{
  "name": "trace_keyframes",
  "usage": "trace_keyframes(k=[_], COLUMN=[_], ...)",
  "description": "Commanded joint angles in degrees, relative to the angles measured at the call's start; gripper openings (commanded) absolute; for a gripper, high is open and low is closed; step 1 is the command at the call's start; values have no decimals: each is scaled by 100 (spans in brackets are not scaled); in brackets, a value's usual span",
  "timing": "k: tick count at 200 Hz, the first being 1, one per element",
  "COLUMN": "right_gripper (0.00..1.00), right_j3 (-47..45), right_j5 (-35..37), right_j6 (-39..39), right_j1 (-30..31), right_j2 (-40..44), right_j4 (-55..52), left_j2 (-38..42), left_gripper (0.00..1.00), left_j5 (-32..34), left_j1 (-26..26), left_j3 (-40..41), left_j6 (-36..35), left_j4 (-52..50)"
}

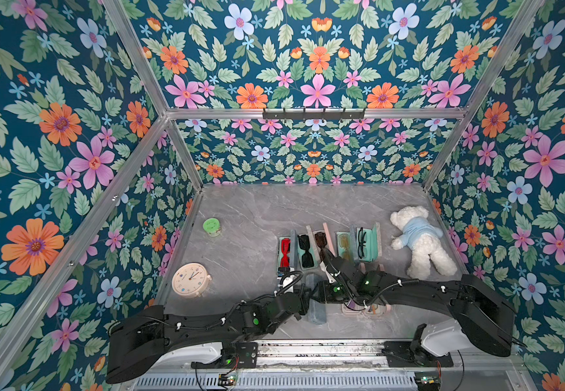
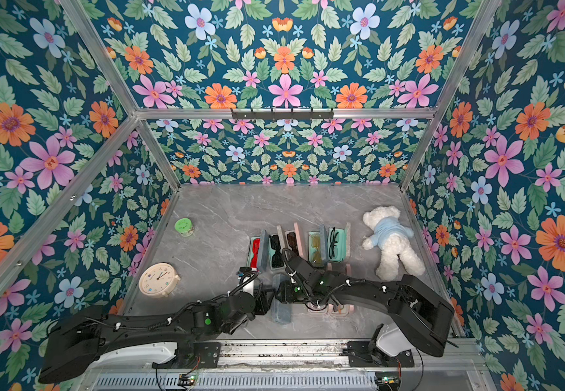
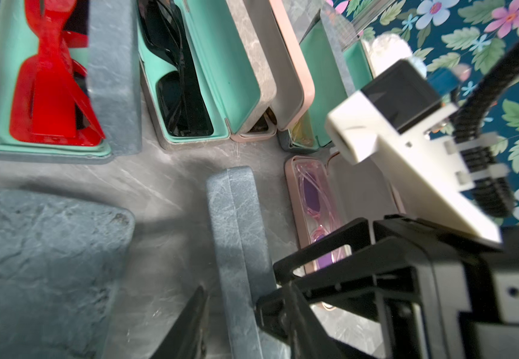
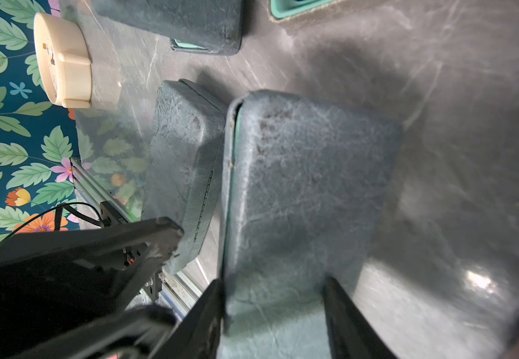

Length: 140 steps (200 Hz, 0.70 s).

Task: Close the glasses case
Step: Close the glasses case at the center of the board.

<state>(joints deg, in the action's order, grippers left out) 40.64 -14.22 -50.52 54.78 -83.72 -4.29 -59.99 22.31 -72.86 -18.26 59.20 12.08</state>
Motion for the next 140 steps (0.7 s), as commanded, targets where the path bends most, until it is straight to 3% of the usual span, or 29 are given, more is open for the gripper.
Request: trace_keyframes(k=[1,63,140], right_gripper=[54,56,62], right_j3=[-21,-21,-64], right_j5=[183,146,96], right_j6=[-8,-41,16], right_j1=[-8,-25,-78], right_j2=[-130,-242,259], right_j4=[-45,125,154], left_j2=[221,769,989], left_gripper=[48,56,66], left_j5=[222,466,633], left_j1=[0,-9,-26], left_j3=[54,42,-260], left_j6=[66,83,-148], left_j4=[68,-413,-698])
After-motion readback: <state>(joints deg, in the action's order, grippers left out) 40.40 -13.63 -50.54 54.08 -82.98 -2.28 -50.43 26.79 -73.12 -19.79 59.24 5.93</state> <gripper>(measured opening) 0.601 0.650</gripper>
